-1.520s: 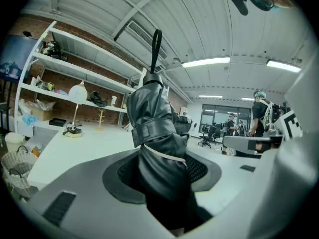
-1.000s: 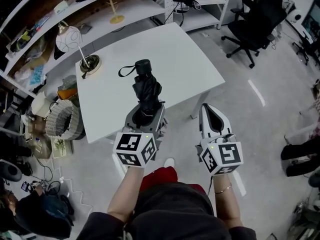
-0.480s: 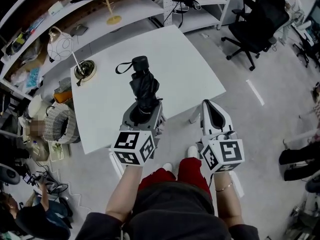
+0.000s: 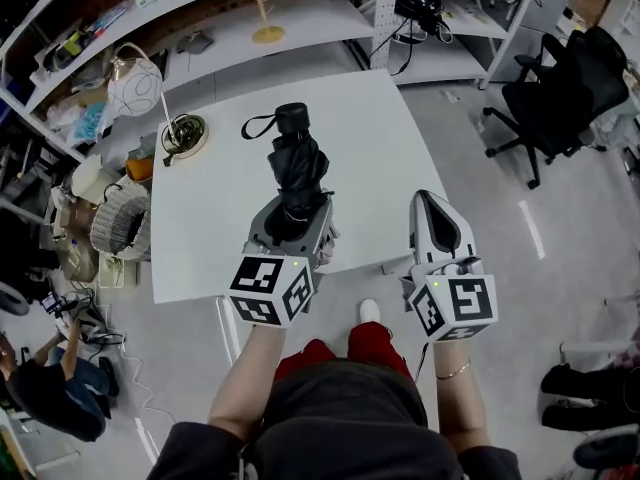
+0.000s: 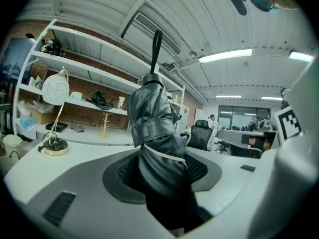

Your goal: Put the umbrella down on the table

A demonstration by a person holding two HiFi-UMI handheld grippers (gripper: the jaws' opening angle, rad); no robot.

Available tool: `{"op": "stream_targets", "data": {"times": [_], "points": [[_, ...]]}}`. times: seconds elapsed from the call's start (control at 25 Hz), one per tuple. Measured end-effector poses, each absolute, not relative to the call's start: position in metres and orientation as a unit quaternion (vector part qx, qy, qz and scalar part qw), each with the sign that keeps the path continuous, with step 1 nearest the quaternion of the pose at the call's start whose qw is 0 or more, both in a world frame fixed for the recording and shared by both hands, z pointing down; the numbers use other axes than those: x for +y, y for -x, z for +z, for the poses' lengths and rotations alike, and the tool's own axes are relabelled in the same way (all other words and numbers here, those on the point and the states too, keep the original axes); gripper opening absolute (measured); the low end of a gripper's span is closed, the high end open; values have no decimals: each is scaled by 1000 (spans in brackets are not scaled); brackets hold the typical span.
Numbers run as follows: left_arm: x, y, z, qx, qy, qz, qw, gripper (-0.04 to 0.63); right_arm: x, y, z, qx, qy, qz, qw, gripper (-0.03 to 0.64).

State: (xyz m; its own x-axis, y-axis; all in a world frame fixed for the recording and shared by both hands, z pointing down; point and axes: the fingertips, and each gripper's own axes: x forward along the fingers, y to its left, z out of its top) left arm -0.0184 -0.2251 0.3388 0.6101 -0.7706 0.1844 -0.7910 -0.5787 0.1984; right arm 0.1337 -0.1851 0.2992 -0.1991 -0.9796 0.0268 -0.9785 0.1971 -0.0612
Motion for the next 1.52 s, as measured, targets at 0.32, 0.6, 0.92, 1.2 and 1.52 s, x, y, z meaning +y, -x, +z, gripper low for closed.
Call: {"op": "stream_targets", "data": {"times": [0.32,0.6,0.92,1.2,1.52], "points": [[-267,-15,344,-498,-854,40,145,202,-247,-168,305,816,577,-43,-4,15],[-291,-30,375,-534,-825,65,172,202,-289,-174,330,843,533,-63,-21,15],[-312,-31,419,-552,-801,103,209,202,-326,-164,378,859,499,-106,-44,15],[-325,-35,459,-552,-787,140,237,202,-347,-147,413,869,475,-123,-69,15],[-328,-34,499,-538,-776,175,279,202,-353,-129,449,873,458,-143,-89,15]]}}
